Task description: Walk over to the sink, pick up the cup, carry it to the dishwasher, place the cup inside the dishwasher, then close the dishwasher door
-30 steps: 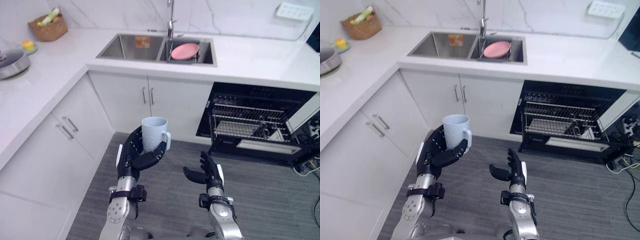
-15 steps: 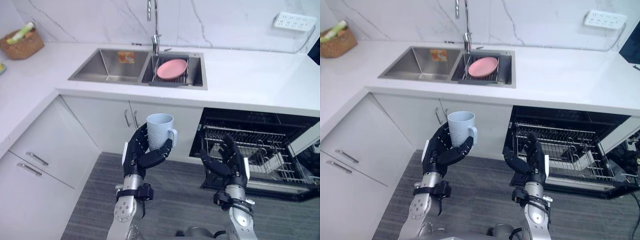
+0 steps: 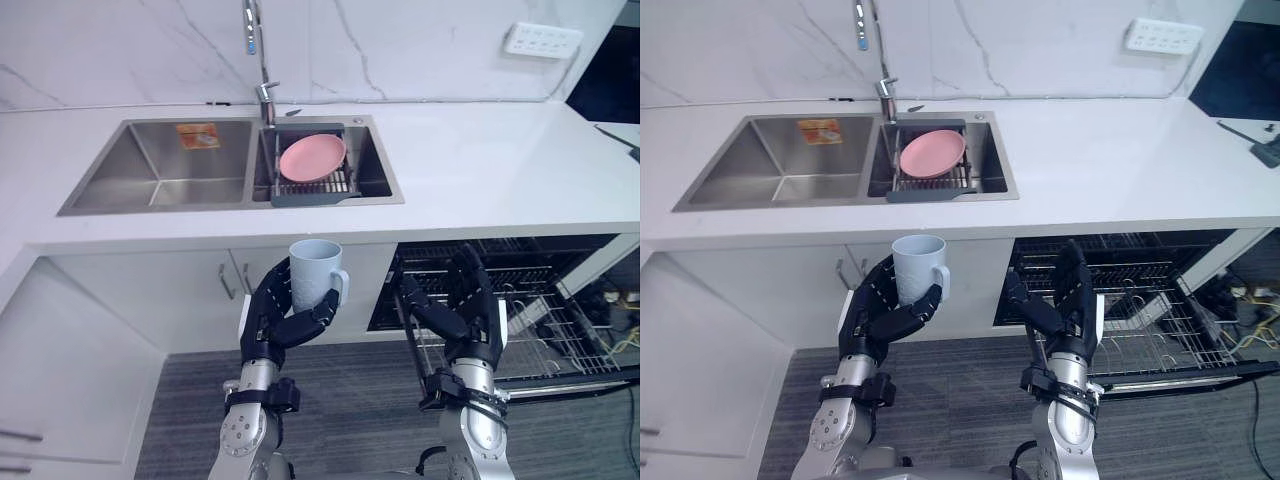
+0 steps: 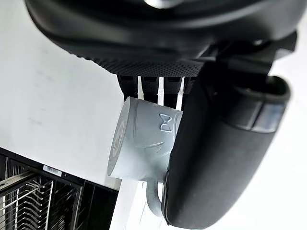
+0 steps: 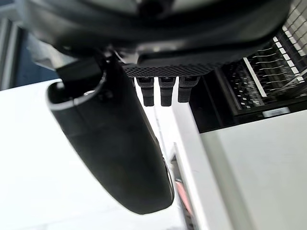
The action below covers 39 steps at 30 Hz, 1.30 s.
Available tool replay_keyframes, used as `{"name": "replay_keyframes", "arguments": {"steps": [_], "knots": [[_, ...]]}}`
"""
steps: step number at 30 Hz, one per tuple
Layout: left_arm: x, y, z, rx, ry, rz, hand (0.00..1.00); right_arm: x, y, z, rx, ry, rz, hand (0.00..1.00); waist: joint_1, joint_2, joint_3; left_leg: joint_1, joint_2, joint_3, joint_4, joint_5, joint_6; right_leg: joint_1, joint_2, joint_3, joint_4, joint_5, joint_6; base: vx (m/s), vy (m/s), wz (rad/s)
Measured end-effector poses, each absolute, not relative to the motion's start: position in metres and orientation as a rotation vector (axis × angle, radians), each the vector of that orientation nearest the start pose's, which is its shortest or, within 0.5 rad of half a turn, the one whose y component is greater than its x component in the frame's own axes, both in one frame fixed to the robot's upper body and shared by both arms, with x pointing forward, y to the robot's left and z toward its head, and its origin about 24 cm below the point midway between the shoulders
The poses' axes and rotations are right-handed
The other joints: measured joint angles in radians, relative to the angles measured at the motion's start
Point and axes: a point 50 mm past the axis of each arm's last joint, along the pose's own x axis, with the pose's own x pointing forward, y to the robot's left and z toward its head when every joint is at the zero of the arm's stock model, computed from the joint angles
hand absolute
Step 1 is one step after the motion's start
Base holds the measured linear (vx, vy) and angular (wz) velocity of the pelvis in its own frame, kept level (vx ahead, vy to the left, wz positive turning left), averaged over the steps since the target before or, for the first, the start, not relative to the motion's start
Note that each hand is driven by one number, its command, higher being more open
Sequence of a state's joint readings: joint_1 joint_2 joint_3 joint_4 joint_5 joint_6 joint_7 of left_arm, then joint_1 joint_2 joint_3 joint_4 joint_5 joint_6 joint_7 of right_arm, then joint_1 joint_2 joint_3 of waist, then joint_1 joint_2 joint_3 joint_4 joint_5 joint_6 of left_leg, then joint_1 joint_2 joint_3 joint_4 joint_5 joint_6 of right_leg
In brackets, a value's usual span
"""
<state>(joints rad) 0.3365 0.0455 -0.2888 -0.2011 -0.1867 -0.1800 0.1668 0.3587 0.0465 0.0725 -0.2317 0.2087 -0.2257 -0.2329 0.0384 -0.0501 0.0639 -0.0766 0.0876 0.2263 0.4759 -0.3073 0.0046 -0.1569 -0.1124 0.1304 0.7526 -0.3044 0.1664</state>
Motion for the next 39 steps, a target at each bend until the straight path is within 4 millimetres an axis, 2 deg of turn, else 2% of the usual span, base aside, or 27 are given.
{"name": "replay_keyframes", "arguments": {"steps": [1,2,3,4,5,6,7,9,10,12,14,15,16,17,18,19,21,22,25,28,35,39], "knots": [[0.184,0.117,0.034,-0.209,-0.02,-0.004,0.3,0.182,-0.162,0.039,0.264,-0.088,-0.307,0.9,-0.005,0.001,0.0,0.036,0.003,0.026,-0.027,-0.005,0.002,-0.034,-0.025,-0.053,0.059,0.005,-0.004,0.12,0.061,-0.64],[0.185,0.118,0.035,-0.204,-0.028,0.0,0.3,0.184,-0.159,0.039,0.263,-0.089,-0.29,0.9,-0.007,-0.002,-0.003,0.062,0.007,0.053,-0.055,-0.009,0.0,-0.068,-0.054,-0.119,0.071,-0.021,-0.044,0.14,0.02,-0.62],[0.186,0.119,0.036,-0.203,-0.033,0.004,0.3,0.186,-0.158,0.039,0.264,-0.091,-0.28,0.9,-0.009,-0.003,-0.004,0.071,0.014,0.067,-0.064,-0.012,-0.005,-0.084,-0.063,-0.154,0.068,-0.032,-0.063,0.14,-0.067,-0.7],[0.187,0.119,0.037,-0.203,-0.039,0.006,0.3,0.192,-0.154,0.039,0.267,-0.094,-0.256,0.9,-0.014,-0.003,-0.003,0.084,0.036,0.09,-0.068,-0.023,-0.022,-0.115,-0.067,-0.215,0.043,-0.047,-0.089,0.14,-0.148,-0.69],[0.187,0.119,0.037,-0.201,-0.038,0.006,0.3,0.197,-0.15,0.037,0.268,-0.09,-0.231,0.9,-0.02,-0.003,-0.003,0.094,0.057,0.108,-0.065,-0.034,-0.04,-0.132,-0.068,-0.273,-0.016,-0.046,-0.102,0.12,-0.166,-0.6],[0.187,0.119,0.037,-0.2,-0.038,0.005,0.3,0.198,-0.149,0.037,0.268,-0.089,-0.228,0.9,-0.022,-0.005,-0.004,0.095,0.06,0.111,-0.064,-0.035,-0.042,-0.134,-0.068,-0.279,-0.029,-0.043,-0.105,0.14,-0.183,-0.58],[0.188,0.118,0.034,-0.2,-0.029,0.001,0.3,0.204,-0.146,0.033,0.264,-0.076,-0.205,0.9,-0.029,-0.011,-0.014,0.099,0.073,0.12,-0.046,-0.061,-0.081,-0.132,-0.051,-0.306,-0.117,0.0,-0.136,0.13,-0.136,-0.36],[0.19,0.111,0.031,-0.214,-0.013,-0.017,0.3,0.203,-0.153,0.026,0.233,-0.047,-0.217,0.9,-0.034,0.022,-0.01,0.11,0.087,0.08,-0.083,-0.055,-0.088,-0.117,-0.015,-0.312,-0.148,0.003,-0.152,0.14,-0.135,-0.29],[0.19,0.107,0.031,-0.224,-0.013,-0.022,0.3,0.2,-0.157,0.022,0.216,-0.025,-0.229,0.9,-0.038,0.029,-0.011,0.123,0.086,0.073,-0.114,-0.037,-0.09,-0.113,-0.007,-0.314,-0.159,0.001,-0.158,0.14,-0.113,-0.11],[0.192,0.104,0.033,-0.234,-0.023,-0.027,0.3,0.196,-0.163,0.017,0.208,-0.002,-0.253,0.9,-0.044,0.04,-0.005,0.139,0.095,0.062,-0.122,-0.012,-0.088,-0.076,0.008,-0.327,-0.196,0.001,-0.159,0.14,-0.088,0.06],[0.194,0.104,0.035,-0.242,-0.031,-0.019,0.3,0.193,-0.163,0.015,0.208,0.008,-0.254,0.9,-0.044,0.05,-0.001,0.132,0.118,0.06,-0.043,0.0,-0.086,-0.027,0.024,-0.331,-0.236,0.002,-0.161,0.11,-0.061,0.0],[0.194,0.106,0.035,-0.245,-0.033,-0.004,0.3,0.192,-0.16,0.016,0.211,0.007,-0.246,0.9,-0.042,0.057,0.001,0.11,0.14,0.06,0.056,0.015,-0.074,0.009,0.034,-0.327,-0.264,0.007,-0.163,0.09,-0.023,-0.2],[0.195,0.11,0.035,-0.24,-0.035,0.013,0.3,0.191,-0.157,0.02,0.22,-0.008,-0.231,0.9,-0.035,0.061,0.0,0.063,0.157,0.053,0.176,0.057,-0.032,0.046,0.041,-0.314,-0.305,0.02,-0.167,0.1,-0.003,-0.27],[0.195,0.112,0.035,-0.238,-0.035,0.021,0.3,0.191,-0.155,0.022,0.227,-0.018,-0.224,0.9,-0.029,0.054,0.001,0.04,0.16,0.043,0.213,0.051,-0.038,0.06,0.04,-0.305,-0.329,0.029,-0.166,0.11,0.04,-0.34],[0.196,0.114,0.035,-0.237,-0.04,0.026,0.3,0.193,-0.155,0.029,0.229,-0.05,-0.22,0.9,-0.02,0.06,-0.004,-0.001,0.148,0.012,0.207,0.004,-0.046,0.078,0.041,-0.294,-0.376,0.051,-0.162,0.13,0.11,-0.39],[0.196,0.114,0.037,-0.237,-0.05,0.027,0.3,0.197,-0.156,0.034,0.231,-0.08,-0.221,0.9,-0.009,0.059,-0.004,-0.035,0.12,-0.015,0.149,-0.03,-0.035,0.082,0.034,-0.274,-0.401,0.065,-0.154,0.1,0.1,-0.4],[0.196,0.114,0.037,-0.236,-0.048,0.025,0.3,0.201,-0.157,0.036,0.229,-0.093,-0.22,0.9,-0.003,0.06,-0.004,-0.059,0.083,-0.063,0.007,-0.017,-0.04,0.085,0.026,-0.257,-0.409,0.074,-0.14,0.1,0.168,-0.41],[0.195,0.113,0.034,-0.236,-0.037,0.028,0.3,0.203,-0.157,0.031,0.222,-0.073,-0.216,0.9,0.002,0.064,-0.012,-0.032,0.064,-0.082,-0.116,0.084,-0.082,0.093,0.027,-0.225,-0.418,0.076,-0.12,0.15,0.228,-0.43],[0.194,0.114,0.033,-0.21,-0.038,0.001,0.3,0.2,-0.154,0.024,0.239,-0.037,-0.225,0.9,-0.011,0.042,-0.026,0.001,0.024,-0.071,-0.175,0.101,-0.06,0.137,0.001,-0.217,-0.508,0.109,-0.093,0.13,0.157,-0.06],[0.194,0.115,0.031,-0.2,-0.028,-0.003,0.3,0.2,-0.153,0.024,0.249,-0.038,-0.213,0.9,-0.013,0.039,-0.028,0.046,0.001,-0.059,-0.242,0.122,-0.048,0.175,-0.013,-0.214,-0.568,0.132,-0.083,0.06,0.085,-0.03],[0.196,0.119,0.031,-0.17,-0.034,-0.013,0.3,0.2,-0.149,0.023,0.378,-0.033,-0.179,0.9,-0.017,0.039,-0.03,0.106,-0.003,-0.032,-0.372,0.184,-0.058,0.186,0.006,-0.19,-0.625,0.172,-0.101,0.01,-0.004,-0.12],[0.207,0.118,0.03,-0.144,-0.039,-0.036,0.3,0.202,-0.144,0.024,0.453,-0.035,-0.141,0.9,-0.03,0.038,-0.032,0.116,-0.002,-0.015,-0.396,0.199,-0.056,0.186,0.013,-0.169,-0.651,0.197,-0.102,-0.04,0.004,-0.16]]}}
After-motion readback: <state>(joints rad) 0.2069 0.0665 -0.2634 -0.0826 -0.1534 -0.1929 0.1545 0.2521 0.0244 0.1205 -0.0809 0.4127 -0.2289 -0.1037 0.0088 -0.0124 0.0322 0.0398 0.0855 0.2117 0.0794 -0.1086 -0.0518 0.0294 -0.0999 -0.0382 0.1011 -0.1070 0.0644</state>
